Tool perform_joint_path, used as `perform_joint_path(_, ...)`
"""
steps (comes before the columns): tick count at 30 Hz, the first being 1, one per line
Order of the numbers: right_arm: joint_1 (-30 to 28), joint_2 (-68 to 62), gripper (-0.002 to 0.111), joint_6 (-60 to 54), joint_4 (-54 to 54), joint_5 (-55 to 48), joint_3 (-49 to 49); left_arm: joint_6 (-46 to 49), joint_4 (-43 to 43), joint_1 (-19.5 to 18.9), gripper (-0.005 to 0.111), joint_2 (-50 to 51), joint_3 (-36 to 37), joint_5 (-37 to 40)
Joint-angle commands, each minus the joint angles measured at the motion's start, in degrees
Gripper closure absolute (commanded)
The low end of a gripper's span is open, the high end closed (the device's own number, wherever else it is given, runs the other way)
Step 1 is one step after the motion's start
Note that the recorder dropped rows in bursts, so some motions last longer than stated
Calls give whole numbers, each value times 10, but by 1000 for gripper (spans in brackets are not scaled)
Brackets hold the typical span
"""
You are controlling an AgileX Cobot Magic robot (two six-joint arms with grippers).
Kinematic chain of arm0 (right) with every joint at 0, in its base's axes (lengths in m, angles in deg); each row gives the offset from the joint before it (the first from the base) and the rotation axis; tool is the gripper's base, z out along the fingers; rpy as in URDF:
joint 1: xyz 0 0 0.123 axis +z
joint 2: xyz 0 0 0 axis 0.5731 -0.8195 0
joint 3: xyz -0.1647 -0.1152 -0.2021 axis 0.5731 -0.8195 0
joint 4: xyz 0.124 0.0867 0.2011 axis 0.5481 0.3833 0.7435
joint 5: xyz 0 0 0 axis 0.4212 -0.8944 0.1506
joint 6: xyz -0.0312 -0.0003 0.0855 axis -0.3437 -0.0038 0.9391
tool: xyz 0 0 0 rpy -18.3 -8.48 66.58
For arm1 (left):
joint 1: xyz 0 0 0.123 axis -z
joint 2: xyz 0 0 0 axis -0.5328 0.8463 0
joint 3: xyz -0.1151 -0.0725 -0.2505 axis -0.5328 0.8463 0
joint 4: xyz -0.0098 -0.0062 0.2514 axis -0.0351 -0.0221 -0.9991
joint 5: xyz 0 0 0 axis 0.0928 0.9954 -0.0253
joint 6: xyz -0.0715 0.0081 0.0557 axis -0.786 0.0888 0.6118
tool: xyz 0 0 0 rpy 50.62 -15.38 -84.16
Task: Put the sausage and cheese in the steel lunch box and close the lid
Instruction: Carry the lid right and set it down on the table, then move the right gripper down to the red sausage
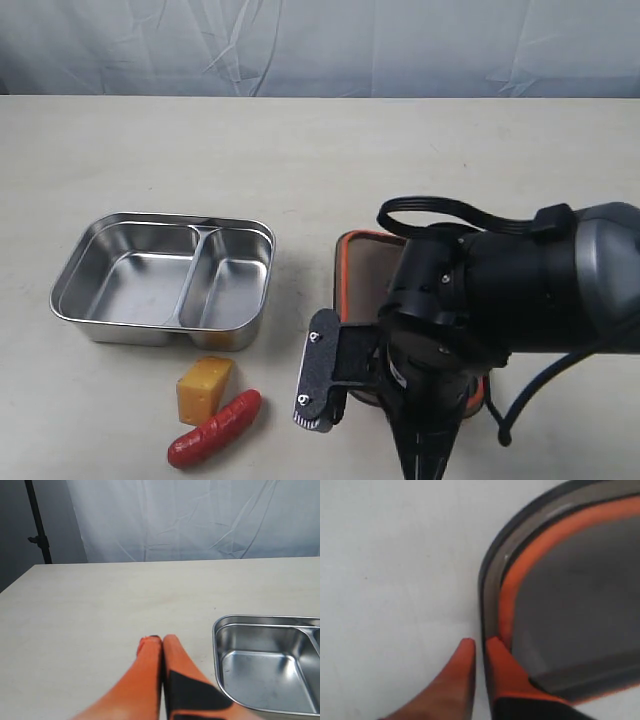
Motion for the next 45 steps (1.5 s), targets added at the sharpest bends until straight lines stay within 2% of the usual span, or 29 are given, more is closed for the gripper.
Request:
perform_joint_path(1,1,-3,72,4,14,31,-2,0,0,-4,107,-3,3,2)
perform_joint_path(3,1,-3,61,4,13,43,-2,0,0,-4,107,-3,3,2)
perform_joint_path(4,1,-3,60,4,13,45,-2,0,0,-4,107,-3,3,2)
perform_joint_path(13,1,38,62,20,97,83,46,0,0,-4,107,-3,3,2)
perform_joint_path(16,0,50,62,56,152,98,80,0,0,-4,107,-3,3,2)
perform_joint_path(20,0,46,62,51,234,95,112,0,0,-4,107,-3,3,2)
perform_joint_path(25,0,32,62,-8,313,94,129,0,0,-4,107,-3,3,2)
perform_joint_path(30,1,9,62,25,422,112,142,0,0,-4,107,-3,3,2)
perform_joint_path(38,1,-46,62,27,440,129,142,0,0,-4,107,-3,3,2)
perform_joint_path(40,1,-48,62,-14,435,114,142,0,0,-4,107,-3,3,2)
perform_joint_path(43,1,-48,62,-177,422,93,142,0,0,-4,107,-3,3,2)
perform_joint_path(45,1,-50,58,-208,377,87,142,0,0,-4,107,-3,3,2)
